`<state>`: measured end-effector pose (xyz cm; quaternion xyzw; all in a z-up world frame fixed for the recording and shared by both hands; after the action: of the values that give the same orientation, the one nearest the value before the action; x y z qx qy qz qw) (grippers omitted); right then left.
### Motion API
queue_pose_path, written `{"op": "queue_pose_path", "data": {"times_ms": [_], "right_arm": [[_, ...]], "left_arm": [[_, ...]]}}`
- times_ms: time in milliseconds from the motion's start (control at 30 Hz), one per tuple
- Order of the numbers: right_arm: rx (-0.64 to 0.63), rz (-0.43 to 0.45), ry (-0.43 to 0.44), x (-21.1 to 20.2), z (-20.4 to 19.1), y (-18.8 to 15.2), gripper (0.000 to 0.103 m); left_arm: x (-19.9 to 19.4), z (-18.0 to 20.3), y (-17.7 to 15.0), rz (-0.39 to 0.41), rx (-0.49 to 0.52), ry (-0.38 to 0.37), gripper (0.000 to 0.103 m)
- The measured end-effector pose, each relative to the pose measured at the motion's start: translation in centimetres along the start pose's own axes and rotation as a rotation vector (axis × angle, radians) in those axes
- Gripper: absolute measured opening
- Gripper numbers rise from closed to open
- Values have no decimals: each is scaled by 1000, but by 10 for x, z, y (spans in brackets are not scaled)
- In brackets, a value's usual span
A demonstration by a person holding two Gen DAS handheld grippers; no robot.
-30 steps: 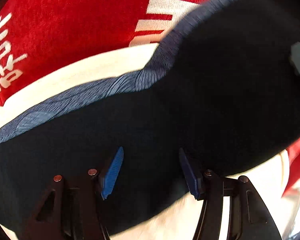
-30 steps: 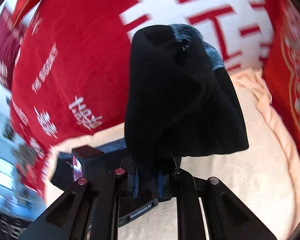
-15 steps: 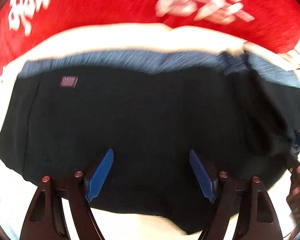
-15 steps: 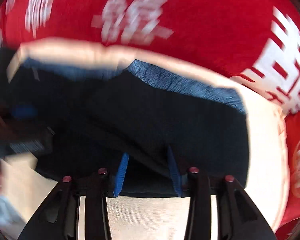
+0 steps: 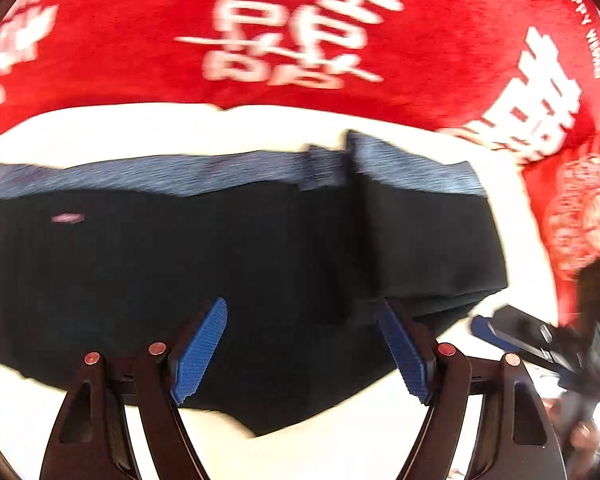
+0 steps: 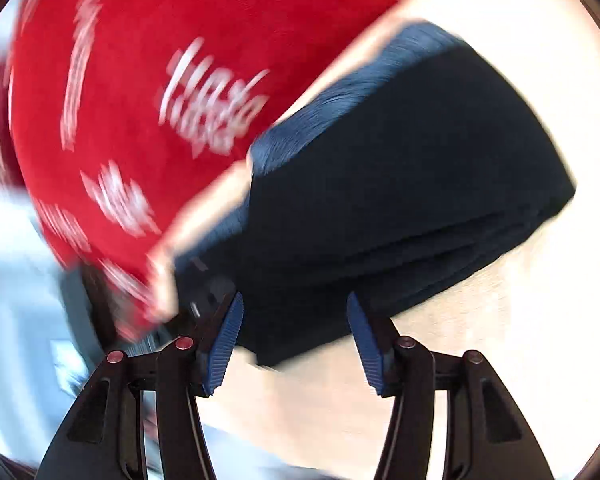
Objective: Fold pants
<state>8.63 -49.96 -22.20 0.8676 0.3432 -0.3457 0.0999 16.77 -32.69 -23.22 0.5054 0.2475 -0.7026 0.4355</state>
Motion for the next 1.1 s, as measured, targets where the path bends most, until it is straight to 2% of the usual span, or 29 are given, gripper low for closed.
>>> {"op": "queue_pose_path", "data": {"times_ms": [33, 67, 133, 233, 367, 500, 633, 667, 700, 733, 767, 867, 967, 1100], "right_arm": [[62, 17, 67, -1, 7, 7, 59], [92, 23, 88, -1, 11, 11, 59], [152, 25, 110, 1, 20, 19, 59], [235, 2, 172, 8, 27, 16, 59], [262, -35, 173, 9, 35, 1, 59], [326, 21, 256, 14, 40, 8, 59], [398, 73, 316, 25, 48, 18, 59], [416, 72, 320, 29, 49, 20, 56], [433, 70, 316, 31, 51, 20, 39], [437, 59, 294, 34, 53, 21, 10], [429, 55, 290, 32, 53, 21, 7], [327, 44, 281, 17, 34, 22, 6], [240, 11, 254, 5, 12, 17, 6], [211, -32, 220, 0, 3, 2, 6]], "left_arm": [[6, 6, 6, -16, -1, -29, 79], [13, 13, 9, -43, -3, -59, 79], [28, 29, 23, -76, -12, -63, 79], [44, 27, 27, -115, -49, -69, 79], [40, 29, 17, -141, -64, -100, 79], [58, 34, 23, -171, -55, -129, 79], [63, 33, 25, -149, -45, -121, 79], [62, 33, 25, -138, -39, -118, 75], [60, 34, 25, -120, -30, -114, 68], [57, 35, 25, -110, -19, -115, 58], [53, 37, 24, -100, -7, -109, 51], [28, 50, 22, -36, 51, -105, 48], [1, 64, 16, 25, 93, -123, 48], [-15, 71, -4, 44, 96, -131, 48]]}}
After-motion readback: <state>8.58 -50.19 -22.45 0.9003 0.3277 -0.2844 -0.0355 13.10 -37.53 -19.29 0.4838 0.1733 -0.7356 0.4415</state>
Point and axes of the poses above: each gripper's, at about its wrist camera, not at the fingertips, and x roughly the way its jaws point, z to its right, y to its top, the point moved 8 cm from there along x, roughly the way its jaws point, and after that the axes turned 6 degrees about -z, right-handed, at the moved point
